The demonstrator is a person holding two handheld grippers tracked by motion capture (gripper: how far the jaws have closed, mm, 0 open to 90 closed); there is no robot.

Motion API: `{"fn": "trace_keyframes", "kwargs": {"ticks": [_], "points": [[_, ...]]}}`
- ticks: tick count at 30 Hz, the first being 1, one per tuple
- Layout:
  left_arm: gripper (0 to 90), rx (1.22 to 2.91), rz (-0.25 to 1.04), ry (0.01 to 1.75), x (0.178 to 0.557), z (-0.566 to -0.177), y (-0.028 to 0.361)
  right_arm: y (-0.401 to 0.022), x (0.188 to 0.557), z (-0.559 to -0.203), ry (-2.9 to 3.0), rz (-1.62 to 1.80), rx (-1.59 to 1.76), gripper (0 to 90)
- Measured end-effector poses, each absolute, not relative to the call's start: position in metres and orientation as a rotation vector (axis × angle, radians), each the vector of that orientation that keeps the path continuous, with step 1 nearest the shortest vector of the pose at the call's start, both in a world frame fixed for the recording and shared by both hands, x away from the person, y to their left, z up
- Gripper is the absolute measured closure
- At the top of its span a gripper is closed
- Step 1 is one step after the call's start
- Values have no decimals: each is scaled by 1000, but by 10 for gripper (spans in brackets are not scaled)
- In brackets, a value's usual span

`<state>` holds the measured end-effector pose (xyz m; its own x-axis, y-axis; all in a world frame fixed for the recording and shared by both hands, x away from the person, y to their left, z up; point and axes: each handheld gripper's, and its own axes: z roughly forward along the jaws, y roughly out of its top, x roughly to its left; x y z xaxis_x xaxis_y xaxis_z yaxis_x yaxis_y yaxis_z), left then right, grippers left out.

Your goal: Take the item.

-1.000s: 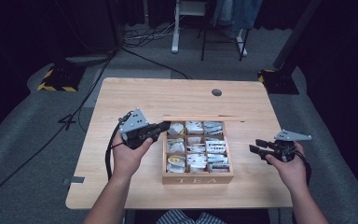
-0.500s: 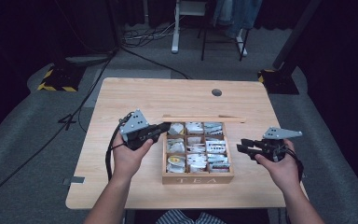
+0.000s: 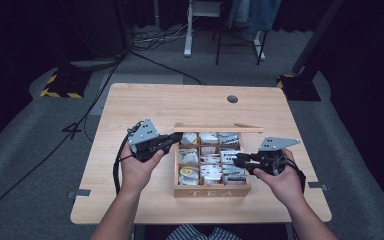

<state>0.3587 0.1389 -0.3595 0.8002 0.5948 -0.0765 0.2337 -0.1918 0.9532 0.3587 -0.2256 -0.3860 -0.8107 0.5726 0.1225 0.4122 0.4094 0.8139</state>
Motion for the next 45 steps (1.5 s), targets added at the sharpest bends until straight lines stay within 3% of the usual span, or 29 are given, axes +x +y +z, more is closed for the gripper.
{"fn": "trace_keyframes", "kwargs": {"ticks": [11, 21, 38, 45], "points": [[897, 1778, 364, 635, 360, -360, 139, -197, 358, -391, 2554, 1367, 825, 704], [898, 1782, 364, 636, 359, -360, 138, -173, 358, -407, 2661, 1310, 782, 762], [897, 1787, 360, 633, 358, -360, 136, -155, 358, -431, 2769, 1169, 730, 769], [897, 1787, 359, 634, 358, -360, 136, -151, 357, -433, 2792, 1110, 688, 879]]}}
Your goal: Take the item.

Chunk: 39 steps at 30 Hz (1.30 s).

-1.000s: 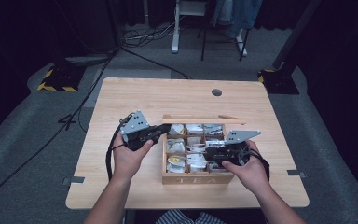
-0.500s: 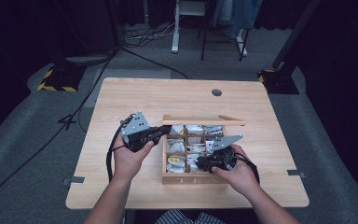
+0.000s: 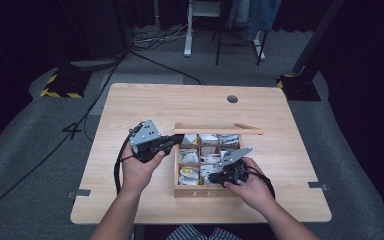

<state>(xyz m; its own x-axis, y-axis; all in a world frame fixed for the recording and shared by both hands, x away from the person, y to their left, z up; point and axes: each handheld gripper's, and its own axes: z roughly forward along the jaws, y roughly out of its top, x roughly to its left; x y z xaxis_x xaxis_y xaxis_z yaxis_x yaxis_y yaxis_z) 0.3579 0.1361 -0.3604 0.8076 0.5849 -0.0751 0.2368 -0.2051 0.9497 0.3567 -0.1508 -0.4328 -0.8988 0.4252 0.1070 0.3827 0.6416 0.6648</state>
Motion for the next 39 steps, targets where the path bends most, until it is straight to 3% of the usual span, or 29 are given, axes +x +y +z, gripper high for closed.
{"fn": "trace_keyframes", "kwargs": {"ticks": [39], "points": [[898, 1782, 350, 634, 358, -361, 137, -173, 342, -379, 2516, 1325, 653, 900]]}}
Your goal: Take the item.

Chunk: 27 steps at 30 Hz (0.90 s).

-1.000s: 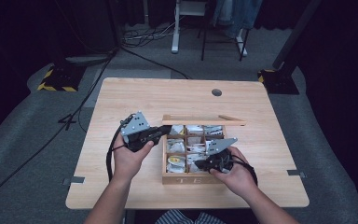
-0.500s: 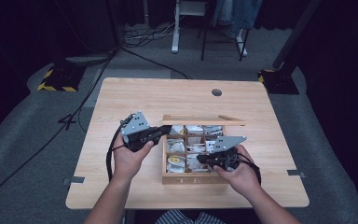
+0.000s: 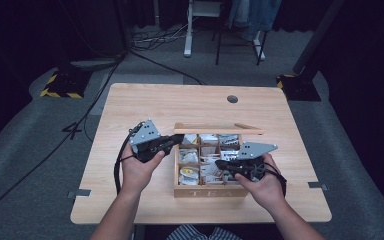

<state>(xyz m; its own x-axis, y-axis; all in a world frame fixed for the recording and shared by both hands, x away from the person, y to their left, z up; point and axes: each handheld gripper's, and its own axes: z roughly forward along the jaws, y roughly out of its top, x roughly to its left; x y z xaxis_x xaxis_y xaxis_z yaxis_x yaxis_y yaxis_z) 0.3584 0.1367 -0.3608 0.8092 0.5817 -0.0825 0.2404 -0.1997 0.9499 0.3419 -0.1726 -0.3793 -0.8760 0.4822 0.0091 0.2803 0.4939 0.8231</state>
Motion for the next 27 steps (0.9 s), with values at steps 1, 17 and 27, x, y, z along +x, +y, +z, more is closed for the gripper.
{"fn": "trace_keyframes", "kwargs": {"ticks": [1, 17, 27], "points": [[898, 1783, 350, 634, 358, -361, 137, -174, 342, -378, 2510, 1333, 657, 900], [898, 1783, 353, 634, 358, -361, 137, -202, 341, -361, 2410, 1398, 727, 900], [898, 1789, 356, 636, 359, -361, 137, -227, 343, -350, 2355, 1374, 768, 900]]}}
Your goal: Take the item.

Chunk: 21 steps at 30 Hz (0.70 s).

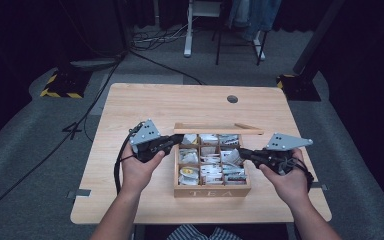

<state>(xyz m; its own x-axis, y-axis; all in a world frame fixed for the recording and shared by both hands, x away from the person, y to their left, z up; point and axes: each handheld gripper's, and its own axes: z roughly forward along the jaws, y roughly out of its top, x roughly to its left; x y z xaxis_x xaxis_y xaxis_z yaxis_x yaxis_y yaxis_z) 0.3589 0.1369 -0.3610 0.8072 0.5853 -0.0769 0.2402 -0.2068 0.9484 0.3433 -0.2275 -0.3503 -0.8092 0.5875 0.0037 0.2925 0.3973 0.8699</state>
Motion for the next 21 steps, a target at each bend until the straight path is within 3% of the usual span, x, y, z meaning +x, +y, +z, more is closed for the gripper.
{"fn": "trace_keyframes", "kwargs": {"ticks": [21], "points": [[898, 1793, 358, 636, 359, -361, 137, -284, 366, -354, 2258, 1303, 963, 900]]}}
